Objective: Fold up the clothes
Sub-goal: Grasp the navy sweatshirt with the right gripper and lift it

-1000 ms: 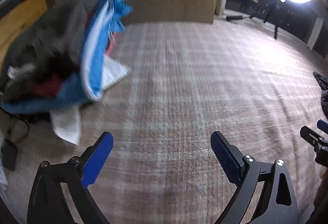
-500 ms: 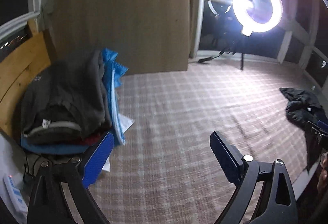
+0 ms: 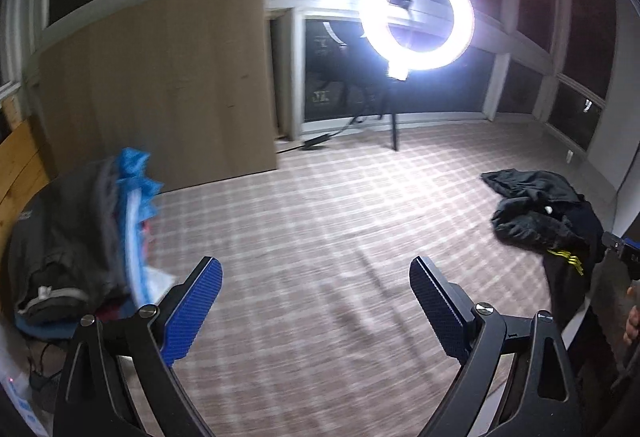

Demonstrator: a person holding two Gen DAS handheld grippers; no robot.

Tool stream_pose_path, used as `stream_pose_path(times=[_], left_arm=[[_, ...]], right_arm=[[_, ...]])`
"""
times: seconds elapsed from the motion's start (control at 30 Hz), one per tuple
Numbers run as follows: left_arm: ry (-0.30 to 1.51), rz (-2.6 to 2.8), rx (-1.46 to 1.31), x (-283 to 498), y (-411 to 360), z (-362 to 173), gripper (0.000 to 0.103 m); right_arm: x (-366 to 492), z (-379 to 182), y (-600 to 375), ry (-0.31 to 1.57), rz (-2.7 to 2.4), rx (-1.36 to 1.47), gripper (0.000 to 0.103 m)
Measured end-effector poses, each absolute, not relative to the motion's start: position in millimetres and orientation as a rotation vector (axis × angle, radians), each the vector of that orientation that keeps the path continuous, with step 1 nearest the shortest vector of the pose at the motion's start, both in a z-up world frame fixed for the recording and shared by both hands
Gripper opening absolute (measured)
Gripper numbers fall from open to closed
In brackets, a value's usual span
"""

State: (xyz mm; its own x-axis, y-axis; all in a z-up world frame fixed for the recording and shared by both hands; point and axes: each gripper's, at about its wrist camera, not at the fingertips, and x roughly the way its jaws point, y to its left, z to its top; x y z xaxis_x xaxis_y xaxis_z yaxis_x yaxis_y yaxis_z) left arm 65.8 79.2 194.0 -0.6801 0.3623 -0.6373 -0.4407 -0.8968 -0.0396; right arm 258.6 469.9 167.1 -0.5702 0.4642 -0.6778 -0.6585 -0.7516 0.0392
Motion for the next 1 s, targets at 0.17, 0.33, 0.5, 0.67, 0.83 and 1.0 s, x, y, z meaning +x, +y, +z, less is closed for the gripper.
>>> stream_pose_path(times=[0.17,0.33,0.5,0.67,0.83,1.0], left_arm=[[0.192,2.496,-0.918,73,152,195,0.094],[0.233,2.437,-0.923,78,234,195,0.094],[0.319,2.336,-0.958,91,311,179,0.094],[0.4,2.228,-0.983,118,368,166,0.094],[0.436,2.202,-0.995,126,393,165,0.094],[0.445,2.223,-1.015,117,394,167,0.094]], right_arm=[[284,162,555,0.384,2.212,-0.869,0.103],[296,154,620,0.42,2.253,-0.877,0.103],[291,140,650,0.35,2.322,-0.945,0.102],[277,119,695,0.383,2.275,-0.989,0.102],[248,98,739,0.522,2.316,-1.086,0.102],[218,75,750,0.606,2.411,-1.194,0.069]])
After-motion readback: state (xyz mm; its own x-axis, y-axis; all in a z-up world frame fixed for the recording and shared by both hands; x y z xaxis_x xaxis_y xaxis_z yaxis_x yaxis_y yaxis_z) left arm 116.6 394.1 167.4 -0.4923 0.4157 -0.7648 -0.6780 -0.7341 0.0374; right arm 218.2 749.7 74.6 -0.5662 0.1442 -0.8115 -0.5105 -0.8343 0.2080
